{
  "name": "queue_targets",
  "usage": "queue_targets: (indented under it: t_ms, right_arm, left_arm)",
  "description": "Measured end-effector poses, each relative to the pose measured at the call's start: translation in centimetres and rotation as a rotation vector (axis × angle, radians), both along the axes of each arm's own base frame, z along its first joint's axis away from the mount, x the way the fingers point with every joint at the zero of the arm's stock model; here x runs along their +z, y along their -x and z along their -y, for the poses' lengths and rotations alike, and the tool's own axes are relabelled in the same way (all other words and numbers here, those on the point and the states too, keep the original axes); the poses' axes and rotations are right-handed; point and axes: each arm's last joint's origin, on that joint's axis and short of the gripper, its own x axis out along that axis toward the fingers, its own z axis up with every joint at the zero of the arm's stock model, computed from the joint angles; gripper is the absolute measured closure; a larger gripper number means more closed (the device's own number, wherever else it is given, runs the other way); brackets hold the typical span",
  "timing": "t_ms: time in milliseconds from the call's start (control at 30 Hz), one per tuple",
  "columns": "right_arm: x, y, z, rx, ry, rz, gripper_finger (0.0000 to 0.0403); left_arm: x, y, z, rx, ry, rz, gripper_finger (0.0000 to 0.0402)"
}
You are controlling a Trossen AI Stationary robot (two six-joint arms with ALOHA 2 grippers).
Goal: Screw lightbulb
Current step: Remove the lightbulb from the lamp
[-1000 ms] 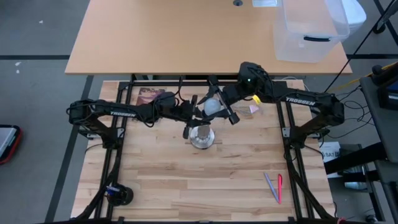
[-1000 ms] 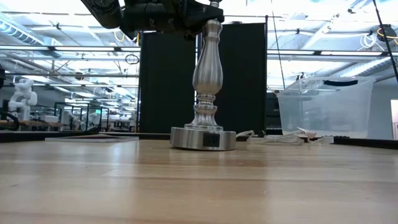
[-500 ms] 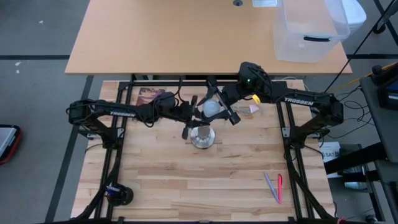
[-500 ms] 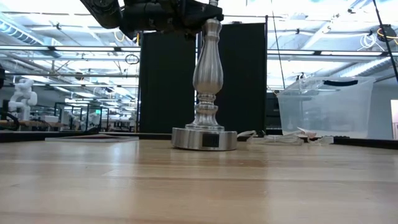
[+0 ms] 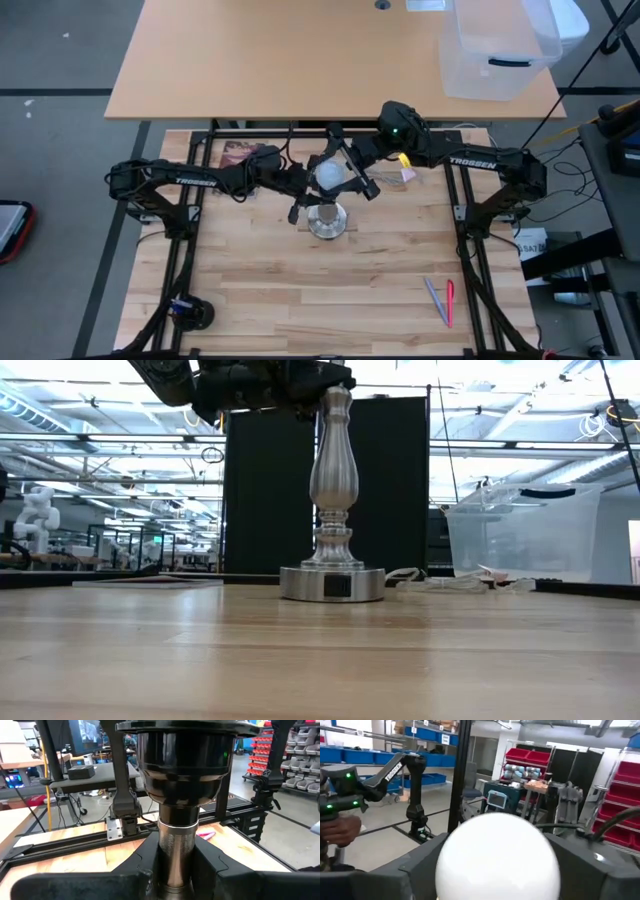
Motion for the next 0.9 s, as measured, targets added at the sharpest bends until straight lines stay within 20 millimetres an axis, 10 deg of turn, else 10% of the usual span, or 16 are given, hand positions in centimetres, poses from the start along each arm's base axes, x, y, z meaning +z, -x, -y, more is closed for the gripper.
queue_targets:
  t_ms: [467, 900]
  right_arm:
    - [2.3, 2.0, -0.4, -0.067, -0.008, 0.068, 0.0049]
    - [8.2, 13.3, -1.4, -0.446, 0.124, 0.171, 0.005]
  left_arm:
    - [-0.2, 0.0, -0.6, 0.085, 0.032, -0.026, 0.0329]
    - [-0.2, -0.1, -0.7, 0.148, 0.036, -0.033, 0.0329]
